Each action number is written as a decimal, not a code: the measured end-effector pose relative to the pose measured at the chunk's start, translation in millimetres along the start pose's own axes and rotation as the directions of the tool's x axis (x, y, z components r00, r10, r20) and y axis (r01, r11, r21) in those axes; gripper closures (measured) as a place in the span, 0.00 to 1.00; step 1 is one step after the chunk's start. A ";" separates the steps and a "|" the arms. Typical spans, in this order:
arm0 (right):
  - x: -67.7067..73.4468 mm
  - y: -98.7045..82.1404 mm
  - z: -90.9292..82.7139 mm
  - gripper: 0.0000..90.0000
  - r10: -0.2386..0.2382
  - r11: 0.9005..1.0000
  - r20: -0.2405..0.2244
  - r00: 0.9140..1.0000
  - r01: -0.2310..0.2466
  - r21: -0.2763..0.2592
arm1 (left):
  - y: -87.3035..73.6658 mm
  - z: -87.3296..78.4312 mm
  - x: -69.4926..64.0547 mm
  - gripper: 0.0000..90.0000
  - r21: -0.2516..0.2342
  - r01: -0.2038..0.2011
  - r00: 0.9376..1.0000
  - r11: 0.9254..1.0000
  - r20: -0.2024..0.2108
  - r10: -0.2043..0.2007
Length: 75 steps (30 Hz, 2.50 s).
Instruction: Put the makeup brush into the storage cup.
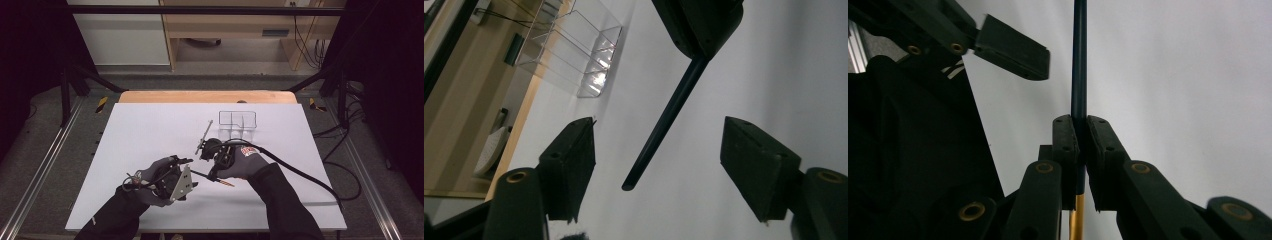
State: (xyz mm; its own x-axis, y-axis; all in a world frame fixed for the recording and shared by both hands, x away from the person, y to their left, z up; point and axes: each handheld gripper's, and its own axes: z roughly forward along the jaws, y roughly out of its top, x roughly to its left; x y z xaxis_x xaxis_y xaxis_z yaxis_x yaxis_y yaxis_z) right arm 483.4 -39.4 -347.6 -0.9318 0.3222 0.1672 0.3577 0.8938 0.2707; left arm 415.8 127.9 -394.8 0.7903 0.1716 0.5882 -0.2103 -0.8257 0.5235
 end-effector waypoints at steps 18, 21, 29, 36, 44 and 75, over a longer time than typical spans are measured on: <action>0.2 1.1 4.8 0.93 -0.009 1.000 -0.019 1.000 0.009 0.019 | 6.3 9.7 -12.0 0.65 0.002 -0.118 0.993 0.993 0.005 0.118; 0.0 1.6 6.5 0.93 -0.010 1.000 -0.026 1.000 0.011 0.026 | 6.9 10.9 -13.9 0.70 0.010 -0.128 0.992 0.992 0.012 0.128; 0.5 2.2 9.6 0.93 -0.006 0.999 -0.034 0.999 0.008 0.044 | 8.1 12.2 -17.2 0.79 0.019 -0.160 0.987 0.987 0.011 0.159; 0.6 2.7 11.7 0.93 -0.016 0.999 -0.040 0.999 0.017 0.048 | 7.6 12.5 -18.1 0.86 0.024 -0.175 0.984 0.984 0.021 0.174; 1.8 2.4 10.8 0.93 -0.021 0.999 -0.041 0.999 0.023 0.048 | 7.7 13.6 -21.3 0.91 0.026 -0.201 0.979 0.979 0.041 0.200; -22.7 -47.0 -42.7 0.47 0.140 0.892 0.147 0.979 -0.061 -0.447 | -14.5 5.1 -10.9 0.93 0.068 -0.043 0.997 0.997 0.064 0.039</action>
State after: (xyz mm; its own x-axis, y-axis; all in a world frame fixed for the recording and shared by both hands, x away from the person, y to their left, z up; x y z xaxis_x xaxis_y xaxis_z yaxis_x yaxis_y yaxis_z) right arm 490.4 -102.0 -323.6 -0.8713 0.4868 0.0621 0.4034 0.6384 0.6555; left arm 413.2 135.2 -411.9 0.8165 0.1046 0.5678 -0.2048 -0.8670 0.4542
